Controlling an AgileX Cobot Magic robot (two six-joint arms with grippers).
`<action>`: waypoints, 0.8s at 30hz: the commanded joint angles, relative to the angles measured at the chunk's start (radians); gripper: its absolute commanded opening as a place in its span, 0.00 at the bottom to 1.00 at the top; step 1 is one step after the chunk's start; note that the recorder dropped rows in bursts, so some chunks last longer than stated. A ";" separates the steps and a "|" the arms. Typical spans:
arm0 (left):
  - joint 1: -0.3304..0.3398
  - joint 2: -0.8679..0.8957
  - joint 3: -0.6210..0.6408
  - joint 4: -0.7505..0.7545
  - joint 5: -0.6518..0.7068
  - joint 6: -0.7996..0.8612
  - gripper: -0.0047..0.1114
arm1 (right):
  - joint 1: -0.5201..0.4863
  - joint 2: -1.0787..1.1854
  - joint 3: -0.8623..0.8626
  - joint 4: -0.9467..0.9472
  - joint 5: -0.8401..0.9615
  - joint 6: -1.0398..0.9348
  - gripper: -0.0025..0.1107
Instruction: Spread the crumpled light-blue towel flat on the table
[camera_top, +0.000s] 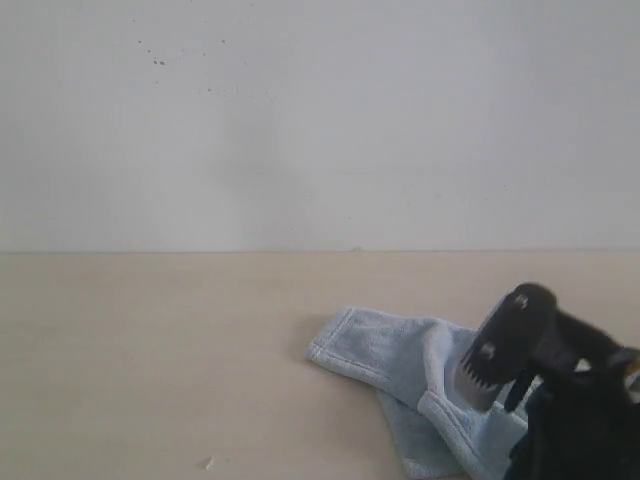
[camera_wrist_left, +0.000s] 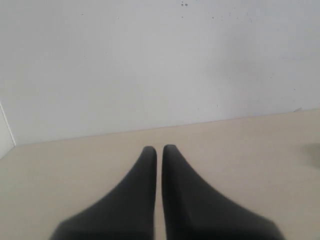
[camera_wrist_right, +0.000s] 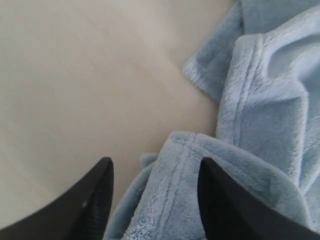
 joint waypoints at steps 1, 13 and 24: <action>0.002 -0.004 0.004 0.002 -0.010 -0.007 0.08 | 0.081 0.148 -0.007 -0.195 -0.004 0.074 0.46; 0.002 -0.004 0.004 0.002 -0.010 -0.007 0.08 | 0.202 0.343 -0.052 -0.439 -0.042 0.299 0.46; 0.002 -0.004 0.004 0.002 -0.010 -0.007 0.08 | 0.201 0.417 -0.052 -0.594 -0.120 0.499 0.23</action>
